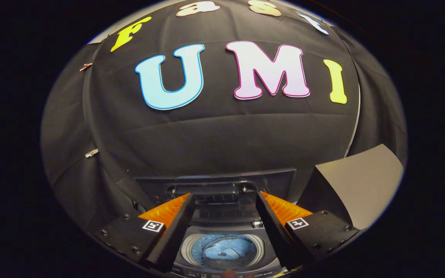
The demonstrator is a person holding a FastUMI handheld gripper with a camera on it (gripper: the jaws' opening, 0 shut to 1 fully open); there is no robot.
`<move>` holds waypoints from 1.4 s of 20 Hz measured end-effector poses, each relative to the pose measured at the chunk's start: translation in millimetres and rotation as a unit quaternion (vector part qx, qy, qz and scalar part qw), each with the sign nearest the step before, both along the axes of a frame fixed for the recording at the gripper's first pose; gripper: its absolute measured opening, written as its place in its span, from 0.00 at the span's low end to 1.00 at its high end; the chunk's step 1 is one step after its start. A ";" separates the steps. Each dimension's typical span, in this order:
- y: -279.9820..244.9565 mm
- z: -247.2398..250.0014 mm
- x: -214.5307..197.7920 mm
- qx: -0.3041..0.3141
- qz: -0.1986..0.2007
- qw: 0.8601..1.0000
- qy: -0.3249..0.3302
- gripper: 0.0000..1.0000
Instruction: Put the clothes into the washing machine and then close the washing machine lid.
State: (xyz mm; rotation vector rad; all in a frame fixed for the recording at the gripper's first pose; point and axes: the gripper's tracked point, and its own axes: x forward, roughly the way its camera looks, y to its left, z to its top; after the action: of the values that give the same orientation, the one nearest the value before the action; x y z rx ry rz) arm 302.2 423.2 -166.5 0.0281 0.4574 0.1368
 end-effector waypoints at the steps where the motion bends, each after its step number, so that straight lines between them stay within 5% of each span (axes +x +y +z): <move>1: 1.8 -1.2 7.7 -0.002 -0.001 1.000 0.000 0.99; 14: 58.0 -23.1 97.1 -0.039 0.012 0.998 -0.037 1.00; 28: 56.8 -28.0 51.5 -0.039 0.029 0.997 -0.061 1.00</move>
State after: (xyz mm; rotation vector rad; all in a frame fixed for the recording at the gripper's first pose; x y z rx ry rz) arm 353.7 480.0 -194.4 -0.0702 0.3416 0.1763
